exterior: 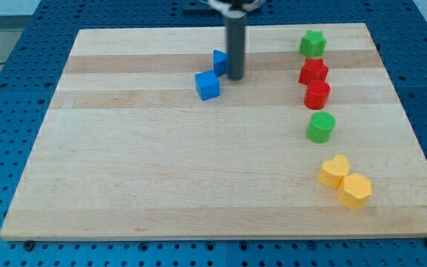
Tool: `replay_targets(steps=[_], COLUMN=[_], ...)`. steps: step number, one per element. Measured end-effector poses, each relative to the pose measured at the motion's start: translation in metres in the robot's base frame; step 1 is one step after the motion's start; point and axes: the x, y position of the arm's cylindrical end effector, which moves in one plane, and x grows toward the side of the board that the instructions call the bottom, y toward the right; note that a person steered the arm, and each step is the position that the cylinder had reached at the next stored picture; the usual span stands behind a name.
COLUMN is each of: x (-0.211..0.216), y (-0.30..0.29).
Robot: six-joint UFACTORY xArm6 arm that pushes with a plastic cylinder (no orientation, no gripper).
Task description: Push the red star close to the blue cube
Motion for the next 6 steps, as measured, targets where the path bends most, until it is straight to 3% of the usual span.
replay_targets(steps=[1, 3, 5, 6], x=[-0.03, 0.046, -0.037, -0.02], y=[-0.008, -0.099, 0.02, 0.076])
